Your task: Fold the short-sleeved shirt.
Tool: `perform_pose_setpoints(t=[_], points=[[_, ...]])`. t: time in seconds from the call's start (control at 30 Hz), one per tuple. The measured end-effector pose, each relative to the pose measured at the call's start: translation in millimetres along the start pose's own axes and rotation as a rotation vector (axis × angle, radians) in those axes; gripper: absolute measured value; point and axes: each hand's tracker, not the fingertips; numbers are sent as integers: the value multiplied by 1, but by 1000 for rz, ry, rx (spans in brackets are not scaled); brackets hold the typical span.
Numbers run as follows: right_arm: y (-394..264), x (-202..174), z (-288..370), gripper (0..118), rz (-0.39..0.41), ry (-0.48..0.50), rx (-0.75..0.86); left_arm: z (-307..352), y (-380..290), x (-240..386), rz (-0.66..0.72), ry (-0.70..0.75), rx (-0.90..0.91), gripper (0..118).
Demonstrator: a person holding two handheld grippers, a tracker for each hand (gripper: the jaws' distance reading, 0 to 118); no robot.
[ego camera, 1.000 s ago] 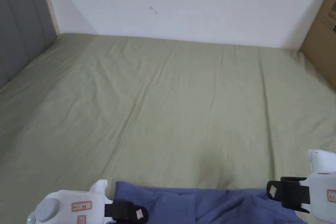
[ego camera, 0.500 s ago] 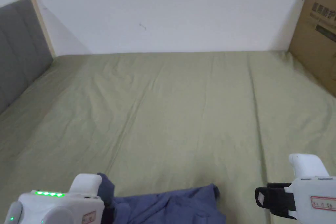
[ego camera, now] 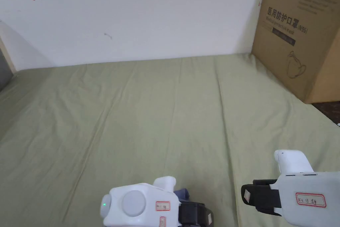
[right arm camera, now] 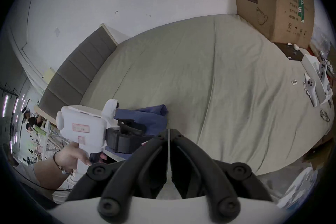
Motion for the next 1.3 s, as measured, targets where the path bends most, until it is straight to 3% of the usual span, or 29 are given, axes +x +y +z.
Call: perform_pose_setpoints(t=[0.03, 0.07, 0.1, 0.13, 0.2, 0.3, 0.37, 0.57, 0.7, 0.77, 0.93, 1.13, 1.3], points=[[-1, -1, 2, 2, -1, 0, 3, 12, -3, -2, -9, -8, 28, 89], [-1, -1, 2, 2, -3, 0, 5, 27, -6, -5, -26, 9, 78, 66], [-1, 0, 2, 2, -8, -1, 11, 39, -8, -6, -41, 56, 102, 23], [-1, 1, 3, 2, -13, 1, 18, 49, -5, -18, -70, 132, 127, 1], [2, 5, -1, 2, -22, 16, 20, 68, -7, -22, -113, 194, 183, 1], [0, 6, 0, 2, -25, 13, 20, 64, -2, -29, -33, 118, 202, 1], [-4, 7, 3, 2, -31, -1, 22, 41, 1, -29, 8, 71, 129, 1], [-6, 15, 19, 2, -35, -31, 31, -62, -18, -7, -115, 115, -130, 1], [-6, 19, 26, 2, -36, -69, 34, -79, -21, 2, 0, -69, -117, 1], [-5, 20, 23, 2, -56, -61, 24, -80, -25, 12, -8, -93, -125, 1], [-5, 10, 4, 2, -66, -30, -3, -29, -33, 21, -92, -51, 29, 1], [-3, -8, -61, 2, -40, 101, -131, 95, -53, -57, 63, 30, 291, 1], [-7, -47, -129, 2, -15, 238, -279, 176, -92, -124, 204, 204, 412, 1]])
